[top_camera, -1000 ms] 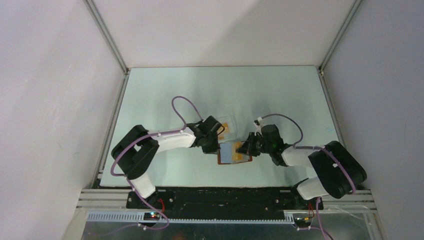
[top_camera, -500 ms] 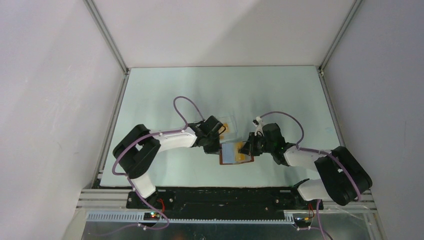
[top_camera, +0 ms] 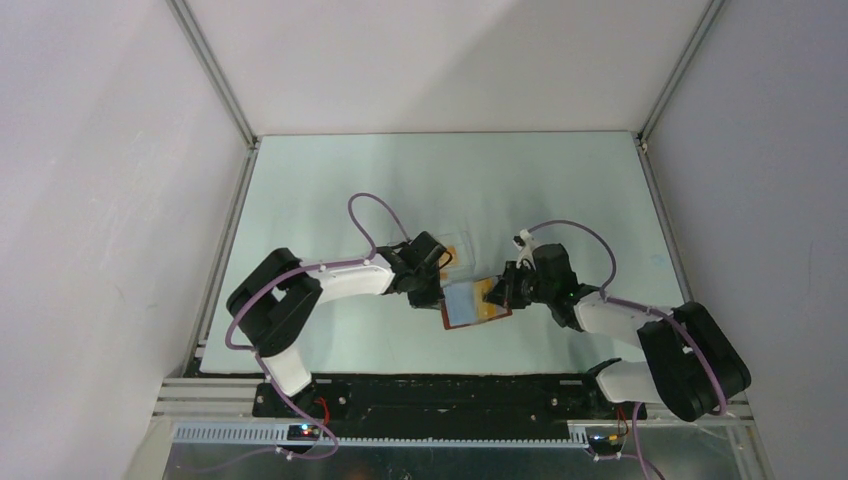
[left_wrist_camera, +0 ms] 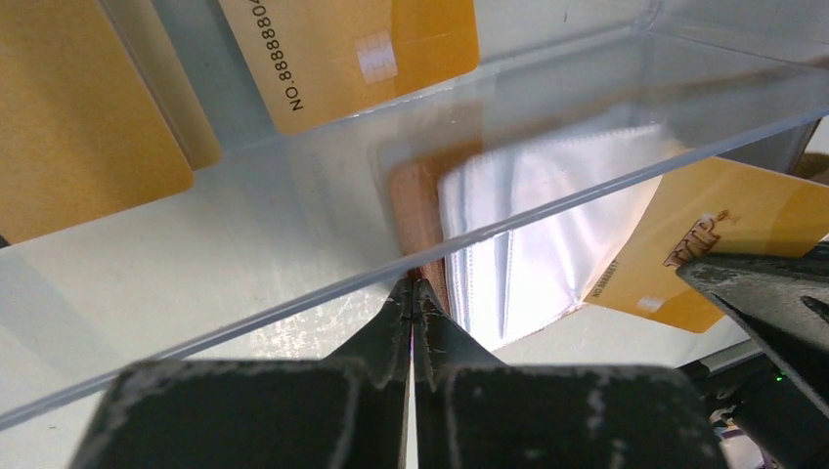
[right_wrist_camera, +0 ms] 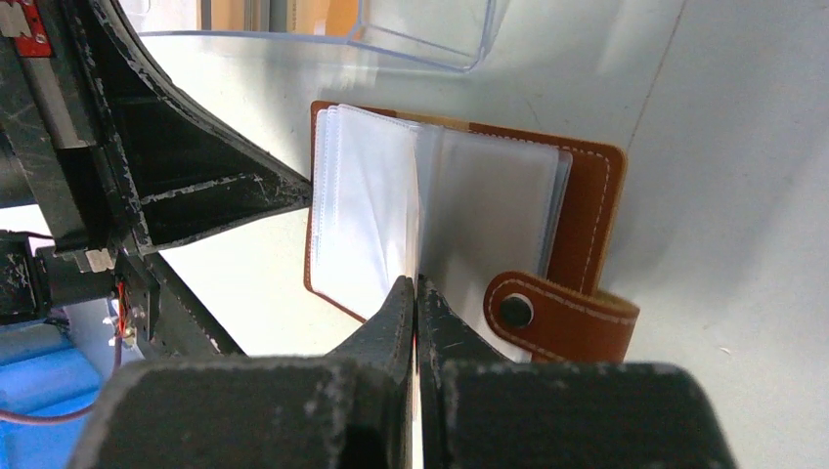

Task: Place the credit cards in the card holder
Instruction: Insert the credit card into the card holder.

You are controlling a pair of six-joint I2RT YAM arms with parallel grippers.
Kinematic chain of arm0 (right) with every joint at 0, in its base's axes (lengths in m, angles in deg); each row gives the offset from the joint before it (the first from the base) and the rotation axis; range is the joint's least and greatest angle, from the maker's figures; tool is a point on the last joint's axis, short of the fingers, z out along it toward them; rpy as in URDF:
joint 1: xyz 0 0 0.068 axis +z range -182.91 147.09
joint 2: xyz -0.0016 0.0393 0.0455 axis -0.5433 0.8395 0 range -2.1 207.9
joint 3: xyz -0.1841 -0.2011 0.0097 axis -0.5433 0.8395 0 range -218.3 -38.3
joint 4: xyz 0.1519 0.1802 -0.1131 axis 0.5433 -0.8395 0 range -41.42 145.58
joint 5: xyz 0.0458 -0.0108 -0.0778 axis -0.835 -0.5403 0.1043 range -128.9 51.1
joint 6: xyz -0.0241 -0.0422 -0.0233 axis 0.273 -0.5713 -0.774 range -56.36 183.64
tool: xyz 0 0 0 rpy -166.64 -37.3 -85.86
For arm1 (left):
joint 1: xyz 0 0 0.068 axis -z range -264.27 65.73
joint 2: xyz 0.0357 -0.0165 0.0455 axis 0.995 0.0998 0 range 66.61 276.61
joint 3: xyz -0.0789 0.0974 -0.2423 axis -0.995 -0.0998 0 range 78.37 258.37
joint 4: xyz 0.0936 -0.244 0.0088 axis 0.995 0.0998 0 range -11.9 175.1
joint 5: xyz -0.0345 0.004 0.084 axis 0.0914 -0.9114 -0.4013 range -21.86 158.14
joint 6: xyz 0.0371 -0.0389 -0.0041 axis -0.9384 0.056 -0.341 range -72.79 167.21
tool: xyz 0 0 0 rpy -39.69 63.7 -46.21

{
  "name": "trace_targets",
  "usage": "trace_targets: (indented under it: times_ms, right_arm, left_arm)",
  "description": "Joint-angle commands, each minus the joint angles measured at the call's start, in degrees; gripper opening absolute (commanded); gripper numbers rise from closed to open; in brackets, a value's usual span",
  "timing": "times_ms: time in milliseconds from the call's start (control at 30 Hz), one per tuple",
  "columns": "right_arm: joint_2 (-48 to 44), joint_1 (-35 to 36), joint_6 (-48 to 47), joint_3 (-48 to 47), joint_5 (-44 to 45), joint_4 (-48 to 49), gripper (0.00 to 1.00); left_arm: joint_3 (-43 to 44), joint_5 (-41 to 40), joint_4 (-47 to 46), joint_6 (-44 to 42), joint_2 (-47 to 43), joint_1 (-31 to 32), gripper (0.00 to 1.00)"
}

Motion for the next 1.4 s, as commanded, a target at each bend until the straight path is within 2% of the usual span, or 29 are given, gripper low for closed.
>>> trace_targets:
  times_ms: [0,200,267,433,500,633,833,1067,1367]
  right_arm:
    - [-2.45,-1.02,-1.69,-0.60,1.46,-1.98,0.00]
    - [-0.28,-2.35,-0.82,0.02,-1.74,0.49,0.00]
    - [1.86,-2.56,-0.41,0.02,-3.44,2.00,0.00]
    - [5.01,-3.75,1.24,0.63,-6.15,5.66,0.00]
    - [6.43,-4.69,2.90,1.26,-8.30,8.41,0.00]
    - [9.36,-6.02,5.45,2.23,-12.87,13.14,0.00]
    - [11.84,-6.31,8.03,3.49,-15.27,18.29,0.00]
    - [11.44,-6.33,9.36,3.80,-14.16,19.50,0.00]
    - [8.40,-6.31,11.01,4.41,-9.24,19.15,0.00]
  left_arm:
    - [-0.24,-0.67,3.54,-1.00,2.73,0.72,0.00]
    - [-0.33,-0.44,3.27,-0.50,0.26,0.60,0.02]
    - [-1.13,-0.26,2.62,0.07,-1.35,0.48,0.11]
    - [-5.24,2.88,-2.95,2.22,-4.98,-0.59,0.38]
    - [-6.35,3.48,-4.64,2.65,-5.61,-0.93,0.41]
    - [-6.00,3.76,-5.09,2.59,-3.71,-1.11,0.35]
    - [-4.80,3.81,-5.11,2.66,-0.62,-1.06,0.31]
    - [-3.87,4.23,-5.00,3.02,1.91,-1.11,0.01]
    - [-4.13,4.38,-5.04,3.08,2.31,-1.06,0.00]
